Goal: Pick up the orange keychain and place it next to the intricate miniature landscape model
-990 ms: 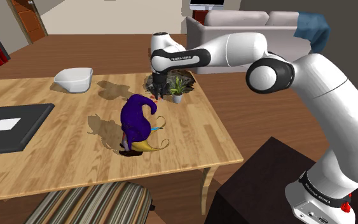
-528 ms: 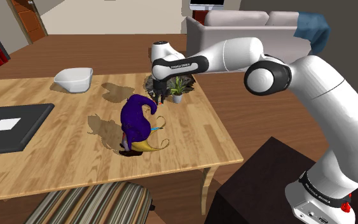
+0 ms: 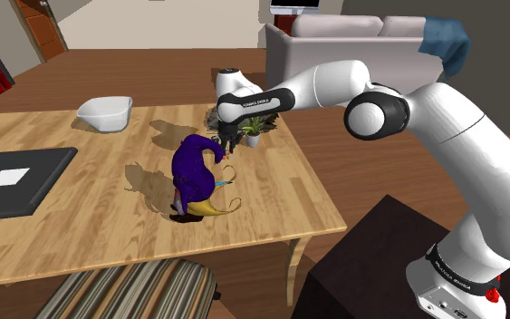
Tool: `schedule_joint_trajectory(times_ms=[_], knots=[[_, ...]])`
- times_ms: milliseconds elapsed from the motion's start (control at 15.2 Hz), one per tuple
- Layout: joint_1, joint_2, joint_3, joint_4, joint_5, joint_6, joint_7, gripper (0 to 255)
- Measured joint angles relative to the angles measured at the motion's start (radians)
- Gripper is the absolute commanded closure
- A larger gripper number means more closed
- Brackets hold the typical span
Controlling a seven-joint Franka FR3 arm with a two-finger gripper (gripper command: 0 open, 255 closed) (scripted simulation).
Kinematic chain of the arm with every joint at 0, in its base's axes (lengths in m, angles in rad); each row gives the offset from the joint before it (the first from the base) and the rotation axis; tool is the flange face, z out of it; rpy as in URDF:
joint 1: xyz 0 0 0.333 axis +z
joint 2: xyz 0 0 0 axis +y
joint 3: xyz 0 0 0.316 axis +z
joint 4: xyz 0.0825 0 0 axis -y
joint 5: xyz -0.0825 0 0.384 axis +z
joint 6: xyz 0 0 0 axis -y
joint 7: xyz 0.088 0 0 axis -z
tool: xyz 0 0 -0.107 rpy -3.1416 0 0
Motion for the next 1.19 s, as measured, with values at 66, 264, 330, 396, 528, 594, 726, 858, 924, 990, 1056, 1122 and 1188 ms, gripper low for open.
schedule_joint_trajectory(times_ms=[66, 264, 330, 396, 528, 594, 726, 858, 924, 990, 1056, 1122, 1188], knots=[[0.0, 0.0, 0.0, 0.0, 0.0, 0.001, 0.0, 255], [0.0, 0.001, 0.0, 0.001, 0.0, 0.001, 0.0, 255], [0.0, 0.001, 0.0, 0.001, 0.0, 0.001, 0.0, 0], [0.0, 0.001, 0.0, 0.001, 0.0, 0.001, 0.0, 0], [0.0, 0.001, 0.0, 0.001, 0.0, 0.001, 0.0, 0], [0.0, 0.001, 0.0, 0.001, 0.0, 0.001, 0.0, 0], [0.0, 0.001, 0.0, 0.001, 0.0, 0.001, 0.0, 0], [0.003, -0.008, 0.002, 0.022, 0.002, -0.029, -0.001, 0], [-0.002, -0.045, 0.005, -0.014, 0.004, -0.032, 0.001, 0], [-0.003, -0.061, 0.007, -0.01, 0.006, -0.049, 0.0, 0], [-0.005, -0.074, 0.008, -0.018, 0.007, -0.055, 0.0, 0], [-0.004, -0.075, 0.008, -0.012, 0.007, -0.061, 0.0, 0], [-0.005, -0.075, 0.008, -0.009, 0.008, -0.064, -0.001, 0]])
